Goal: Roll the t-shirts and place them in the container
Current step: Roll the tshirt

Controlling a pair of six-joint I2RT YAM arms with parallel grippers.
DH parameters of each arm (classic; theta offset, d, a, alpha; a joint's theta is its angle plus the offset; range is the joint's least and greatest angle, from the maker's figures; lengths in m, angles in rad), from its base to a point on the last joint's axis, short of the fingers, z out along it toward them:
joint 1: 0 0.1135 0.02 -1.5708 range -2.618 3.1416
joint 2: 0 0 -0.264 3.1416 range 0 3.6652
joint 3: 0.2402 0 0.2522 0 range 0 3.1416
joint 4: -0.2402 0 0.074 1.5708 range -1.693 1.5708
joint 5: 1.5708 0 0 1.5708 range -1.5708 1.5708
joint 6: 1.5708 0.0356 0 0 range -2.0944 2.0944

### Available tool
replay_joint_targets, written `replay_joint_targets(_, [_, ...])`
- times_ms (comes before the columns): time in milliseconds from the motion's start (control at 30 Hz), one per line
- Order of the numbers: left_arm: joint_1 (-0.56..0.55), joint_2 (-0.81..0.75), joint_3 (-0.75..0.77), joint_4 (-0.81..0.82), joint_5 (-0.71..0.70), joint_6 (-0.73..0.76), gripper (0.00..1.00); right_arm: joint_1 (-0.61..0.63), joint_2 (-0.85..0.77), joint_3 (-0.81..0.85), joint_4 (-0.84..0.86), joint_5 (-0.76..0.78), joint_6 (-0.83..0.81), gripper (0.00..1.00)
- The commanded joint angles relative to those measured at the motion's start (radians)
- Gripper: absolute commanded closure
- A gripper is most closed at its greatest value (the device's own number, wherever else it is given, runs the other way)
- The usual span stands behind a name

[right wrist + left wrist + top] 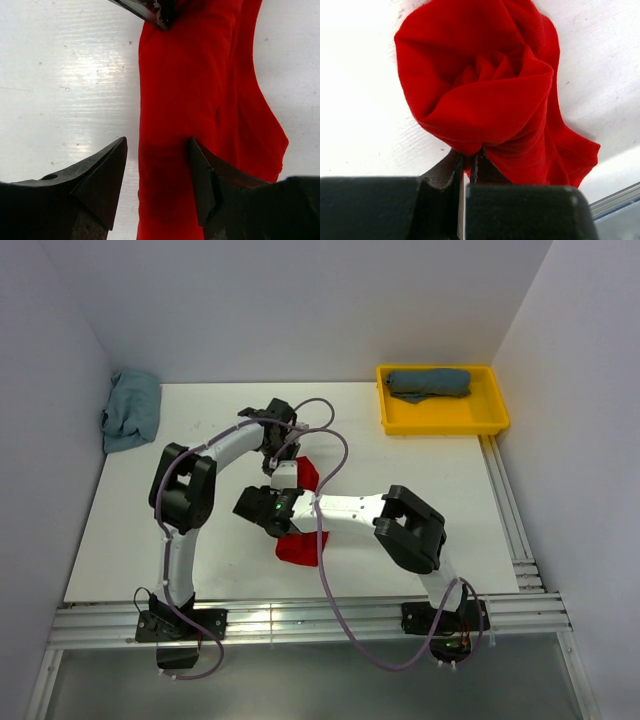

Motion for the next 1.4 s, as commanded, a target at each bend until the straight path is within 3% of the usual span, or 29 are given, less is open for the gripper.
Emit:
replay_joint_targets(0, [-0.004, 0.025, 0.042, -0.056, -0.028, 0.010, 1.00, 0.009, 0.030, 0.047, -0.044, 0.032, -0.003, 0.41])
replay_joint_targets(133, [-0.002, 0.034, 0.062, -0.068, -0.016, 0.013, 1.00, 0.012, 0.053, 0.032, -0.044, 0.006, 0.006, 0.43])
replay_joint_targets(233, [-0.002, 0.037, 0.075, -0.076, -0.010, 0.013, 0.93, 0.010, 0.068, 0.022, -0.050, -0.012, 0.012, 0.43])
replay_joint_targets(433, [0.012, 0.045, 0.120, -0.099, 0.027, 0.013, 0.76, 0.010, 0.056, -0.037, -0.047, -0.017, 0.044, 0.44])
replay_joint_targets(767, [0.075, 0.016, 0.197, -0.106, 0.125, 0.033, 0.41, 0.007, -0.019, -0.195, 0.083, -0.040, 0.060, 0.58])
replay_joint_targets(1000, [0.137, -0.093, 0.122, -0.001, 0.240, 0.085, 0.26, -0.025, -0.218, -0.499, 0.485, -0.161, 0.066, 0.58])
replay_joint_targets(1167, [0.165, -0.153, -0.027, 0.098, 0.378, 0.129, 0.24, -0.076, -0.349, -0.761, 0.860, -0.290, 0.087, 0.58])
replay_joint_targets(1367, [0.199, -0.153, -0.165, 0.211, 0.542, 0.172, 0.23, -0.143, -0.376, -0.921, 1.109, -0.405, 0.115, 0.57])
